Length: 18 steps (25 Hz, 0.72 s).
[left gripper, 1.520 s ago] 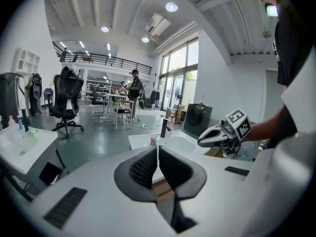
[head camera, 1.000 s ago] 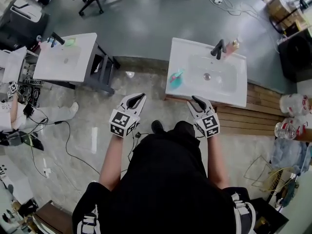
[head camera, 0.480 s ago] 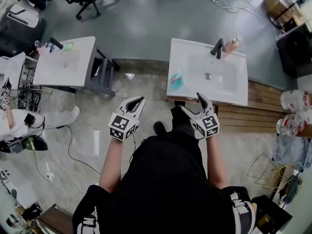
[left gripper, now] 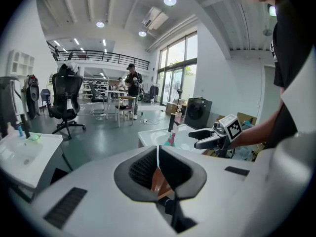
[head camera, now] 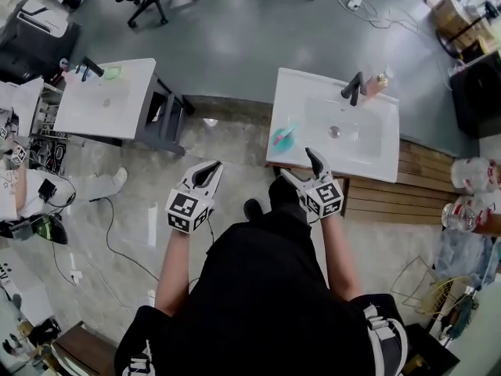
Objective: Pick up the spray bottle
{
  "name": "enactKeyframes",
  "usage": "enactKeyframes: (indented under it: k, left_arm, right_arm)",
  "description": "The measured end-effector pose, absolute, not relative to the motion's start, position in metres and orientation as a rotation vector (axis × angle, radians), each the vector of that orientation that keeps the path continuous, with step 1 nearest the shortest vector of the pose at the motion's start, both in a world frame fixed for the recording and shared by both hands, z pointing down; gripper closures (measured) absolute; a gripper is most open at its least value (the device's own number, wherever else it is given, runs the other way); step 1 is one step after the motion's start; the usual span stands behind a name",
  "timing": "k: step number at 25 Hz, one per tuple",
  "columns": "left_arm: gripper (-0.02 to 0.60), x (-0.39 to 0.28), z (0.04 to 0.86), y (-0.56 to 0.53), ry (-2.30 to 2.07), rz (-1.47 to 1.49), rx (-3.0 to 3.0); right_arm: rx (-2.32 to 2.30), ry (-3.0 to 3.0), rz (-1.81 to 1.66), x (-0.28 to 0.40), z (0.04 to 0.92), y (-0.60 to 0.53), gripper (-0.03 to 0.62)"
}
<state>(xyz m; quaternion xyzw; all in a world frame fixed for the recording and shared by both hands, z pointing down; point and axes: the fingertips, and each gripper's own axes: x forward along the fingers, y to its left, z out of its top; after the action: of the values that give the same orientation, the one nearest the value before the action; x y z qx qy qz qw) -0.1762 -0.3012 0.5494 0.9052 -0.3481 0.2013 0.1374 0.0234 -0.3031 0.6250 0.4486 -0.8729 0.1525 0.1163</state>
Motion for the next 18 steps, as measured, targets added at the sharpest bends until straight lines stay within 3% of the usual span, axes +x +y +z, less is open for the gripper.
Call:
enactKeyframes:
  k: [5, 18]
  left_arm:
    - [0.551, -0.184, 0.556, -0.305, -1.039, 0.633, 2.583]
    - [0.551, -0.207, 0.564, -0.311, -1.130, 0.672, 2.484]
  right_arm:
    - [1.356, -2.554, 0.433, 0.018, 0.636, -0.331, 0.120]
    - [1.395, -2.527, 0.445, 0.007, 0.653, -0.380, 0.120]
